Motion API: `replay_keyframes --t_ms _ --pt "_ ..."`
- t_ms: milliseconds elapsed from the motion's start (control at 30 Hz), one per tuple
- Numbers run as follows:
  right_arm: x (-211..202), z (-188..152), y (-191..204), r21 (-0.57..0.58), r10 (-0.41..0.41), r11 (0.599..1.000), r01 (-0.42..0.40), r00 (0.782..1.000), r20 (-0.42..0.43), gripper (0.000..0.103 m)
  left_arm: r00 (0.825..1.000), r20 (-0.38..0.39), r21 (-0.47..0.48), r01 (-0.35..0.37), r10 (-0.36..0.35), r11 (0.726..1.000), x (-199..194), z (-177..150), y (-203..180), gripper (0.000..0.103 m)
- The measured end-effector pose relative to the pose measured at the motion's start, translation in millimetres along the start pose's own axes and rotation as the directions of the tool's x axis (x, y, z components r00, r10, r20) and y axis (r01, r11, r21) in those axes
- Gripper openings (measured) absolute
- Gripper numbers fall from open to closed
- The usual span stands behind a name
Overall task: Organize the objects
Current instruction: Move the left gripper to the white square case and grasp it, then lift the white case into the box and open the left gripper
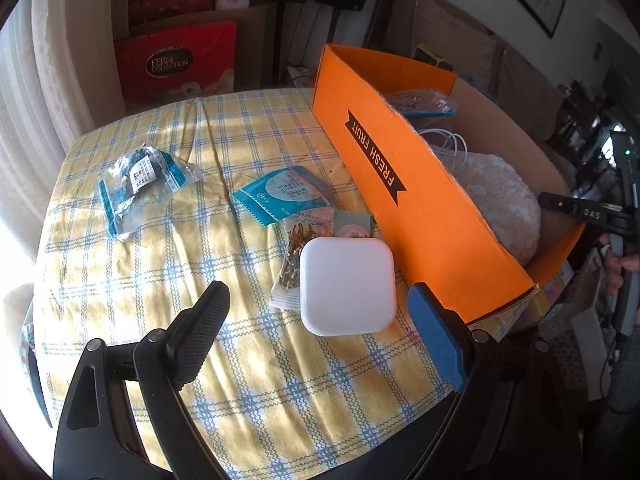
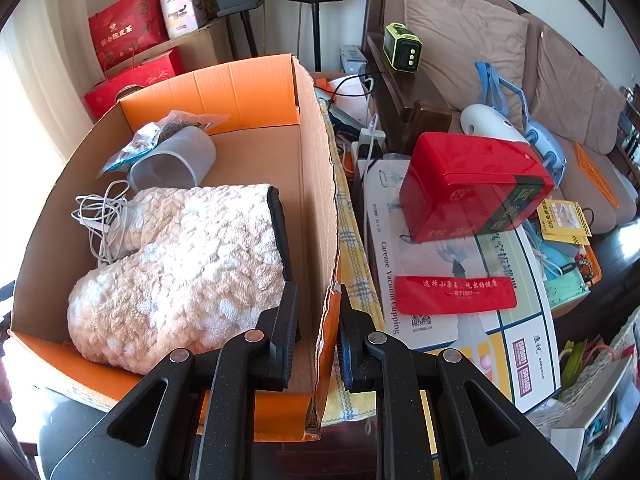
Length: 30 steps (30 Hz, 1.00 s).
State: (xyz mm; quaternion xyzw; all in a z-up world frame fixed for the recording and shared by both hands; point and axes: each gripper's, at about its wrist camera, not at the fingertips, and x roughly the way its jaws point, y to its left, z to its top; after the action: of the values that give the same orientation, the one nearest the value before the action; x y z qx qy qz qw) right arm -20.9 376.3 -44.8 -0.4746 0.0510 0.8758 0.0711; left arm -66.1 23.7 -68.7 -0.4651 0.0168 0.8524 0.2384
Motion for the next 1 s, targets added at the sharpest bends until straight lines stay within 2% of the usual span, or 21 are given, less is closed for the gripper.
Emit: replay_keyframes --t_ms 233,533,633,800,833,867,900,1000 --pt "0.1 0.0 0.2 0.0 0.0 1.0 0.0 1.0 0.0 0.017 1.0 -0.007 0.07 0.025 -0.025 0.997 9.1 -6.0 -19.2 0.089" --pt "-0.2 -0.6 0.8 0.0 0.002 1.0 -0.002 1.0 -0.001 0.017 0.998 -0.05 0.122 -0.041 0.048 0.992 30.3 -10.6 -23.4 0.089" --pt "-0.1 -1.4 1.8 0.0 0.004 1.0 -0.004 1.0 0.0 0.017 0.995 -0.069 0.117 -0.059 0.067 0.991 38.1 -10.9 -19.3 0.082" --pt "-0.1 -1.6 3.2 -0.004 0.006 1.0 -0.006 1.0 -0.001 0.017 0.995 -0.064 0.103 -0.067 0.074 0.992 40.0 -9.9 -18.0 0.079" --pt "0.0 -1.6 3.0 -0.003 0.006 1.0 -0.006 1.0 -0.001 0.017 0.995 -0.061 0.1 -0.067 0.073 0.993 39.7 -9.0 -17.5 0.076" --pt "0.0 -1.6 3.2 -0.003 0.005 1.0 -0.005 1.0 -0.002 0.017 0.996 -0.055 0.097 -0.07 0.075 0.993 38.6 -8.7 -17.1 0.065" --pt "-0.1 -1.7 3.1 -0.003 0.005 1.0 -0.005 1.0 -0.002 0.017 0.996 -0.052 0.093 -0.071 0.076 0.993 37.9 -7.9 -15.9 0.064" --pt "-0.5 -1.9 3.1 -0.005 0.002 1.0 -0.002 1.0 -0.002 0.017 0.997 -0.058 0.05 -0.042 0.045 0.998 35.6 -5.4 -8.2 0.063"
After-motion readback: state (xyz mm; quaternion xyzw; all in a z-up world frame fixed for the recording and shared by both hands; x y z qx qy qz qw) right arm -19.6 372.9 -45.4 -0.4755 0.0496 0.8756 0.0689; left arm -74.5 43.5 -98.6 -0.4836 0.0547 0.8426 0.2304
